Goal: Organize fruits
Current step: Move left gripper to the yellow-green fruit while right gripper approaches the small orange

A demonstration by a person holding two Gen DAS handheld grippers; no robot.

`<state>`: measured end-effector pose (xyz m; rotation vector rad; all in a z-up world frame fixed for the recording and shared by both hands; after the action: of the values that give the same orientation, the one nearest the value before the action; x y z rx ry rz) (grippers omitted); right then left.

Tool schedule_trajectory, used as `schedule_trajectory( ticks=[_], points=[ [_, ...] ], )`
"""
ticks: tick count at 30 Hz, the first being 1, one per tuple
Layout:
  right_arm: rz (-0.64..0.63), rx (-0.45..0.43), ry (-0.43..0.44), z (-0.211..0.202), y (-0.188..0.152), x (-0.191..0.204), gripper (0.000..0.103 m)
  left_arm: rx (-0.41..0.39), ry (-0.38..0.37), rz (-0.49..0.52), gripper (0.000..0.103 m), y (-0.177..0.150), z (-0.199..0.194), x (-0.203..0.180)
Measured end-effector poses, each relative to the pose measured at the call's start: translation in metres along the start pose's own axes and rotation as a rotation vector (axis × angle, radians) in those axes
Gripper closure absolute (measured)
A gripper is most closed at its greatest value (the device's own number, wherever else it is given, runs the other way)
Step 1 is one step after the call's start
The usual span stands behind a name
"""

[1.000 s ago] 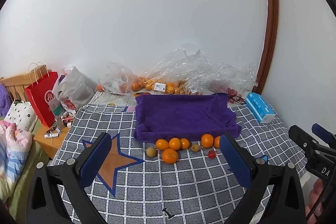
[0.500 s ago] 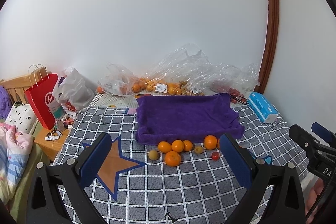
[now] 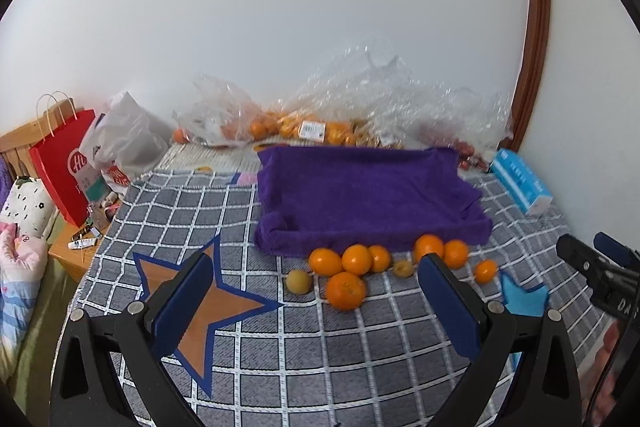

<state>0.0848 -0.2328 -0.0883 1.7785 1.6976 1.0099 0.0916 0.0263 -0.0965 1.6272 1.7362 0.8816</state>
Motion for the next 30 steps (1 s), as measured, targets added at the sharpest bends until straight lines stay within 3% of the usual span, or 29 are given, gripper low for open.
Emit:
schedule_trajectory(
  ticks=[5, 14, 20, 25, 30],
  points=[
    [0.006, 0.046, -0.009, 0.032, -0.015, -0.008, 0.006, 0.004, 0.037, 0.020, 0.000, -0.008, 0.020, 0.010],
    [0.056, 0.198, 0.017, 0.093, -0.052, -0.026, 0.016, 0.158, 0.035, -0.035, 0.002, -0.042, 0.077, 0.038],
    [0.065, 0.202, 0.032, 0.115, -0.062, -0.033, 0.028, 0.180, 0.024, -0.049, 0.008, -0.053, 0.094, 0.046],
    [0.071, 0.198, 0.045, 0.126, -0.064, -0.035, 0.032, 0.211, -0.014, -0.084, 0.016, -0.057, 0.107, 0.046],
    [0.052, 0.199, 0.051, 0.138, -0.065, -0.033, 0.043, 0.227, 0.006, -0.051, 0.025, -0.064, 0.116, 0.044]
  ],
)
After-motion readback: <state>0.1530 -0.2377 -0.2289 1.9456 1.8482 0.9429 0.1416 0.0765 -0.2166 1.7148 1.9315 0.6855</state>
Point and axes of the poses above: each gripper's, at about its wrist camera, not at the fingertips, and z roughly the way its jaws point, x to its left, y to its top, the point moved 6 cm from there along z, roughly the way its jaws point, and after that the axes turned 6 degrees about y, right-handed, at the moved point
